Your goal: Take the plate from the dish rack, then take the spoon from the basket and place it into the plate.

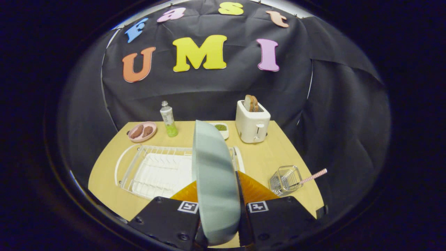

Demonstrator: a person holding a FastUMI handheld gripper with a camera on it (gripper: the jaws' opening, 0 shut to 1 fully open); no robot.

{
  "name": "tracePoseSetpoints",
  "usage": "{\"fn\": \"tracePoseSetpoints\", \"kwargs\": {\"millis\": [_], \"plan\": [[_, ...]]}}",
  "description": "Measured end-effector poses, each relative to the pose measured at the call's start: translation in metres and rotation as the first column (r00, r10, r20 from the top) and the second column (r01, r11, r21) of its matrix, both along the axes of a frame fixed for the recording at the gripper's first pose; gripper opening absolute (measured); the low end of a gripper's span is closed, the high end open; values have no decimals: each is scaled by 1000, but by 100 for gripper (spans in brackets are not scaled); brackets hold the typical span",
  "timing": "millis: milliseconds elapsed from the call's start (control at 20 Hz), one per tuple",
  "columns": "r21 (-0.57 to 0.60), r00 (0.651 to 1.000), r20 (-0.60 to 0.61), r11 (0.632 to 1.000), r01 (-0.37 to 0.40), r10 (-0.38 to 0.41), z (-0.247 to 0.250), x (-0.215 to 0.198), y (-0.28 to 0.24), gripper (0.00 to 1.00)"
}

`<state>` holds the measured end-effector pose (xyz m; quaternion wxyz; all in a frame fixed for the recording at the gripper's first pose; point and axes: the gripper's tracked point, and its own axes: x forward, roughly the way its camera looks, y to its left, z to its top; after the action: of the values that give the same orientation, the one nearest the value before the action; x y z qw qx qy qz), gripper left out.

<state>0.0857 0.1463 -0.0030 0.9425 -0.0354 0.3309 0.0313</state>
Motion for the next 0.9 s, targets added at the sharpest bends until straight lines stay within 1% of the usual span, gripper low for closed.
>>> {"fn": "tracePoseSetpoints", "kwargs": {"millis": [150, 250, 350, 500, 650, 750, 900], "plan": [[108, 1000, -4, 994, -3, 3, -23, -36, 0, 37], [180, 999, -39, 984, -2, 9, -53, -59, 3, 37], [257, 994, -102, 966, 1, 26, -83, -80, 8, 37], [364, 986, -161, 931, 16, 46, -114, -104, 16, 37], [417, 978, -204, 908, 45, 45, -140, -109, 17, 37], [432, 973, -226, 900, 62, 42, -151, -109, 16, 37], [482, 964, -262, 872, 82, 54, -165, -111, 22, 37]]}}
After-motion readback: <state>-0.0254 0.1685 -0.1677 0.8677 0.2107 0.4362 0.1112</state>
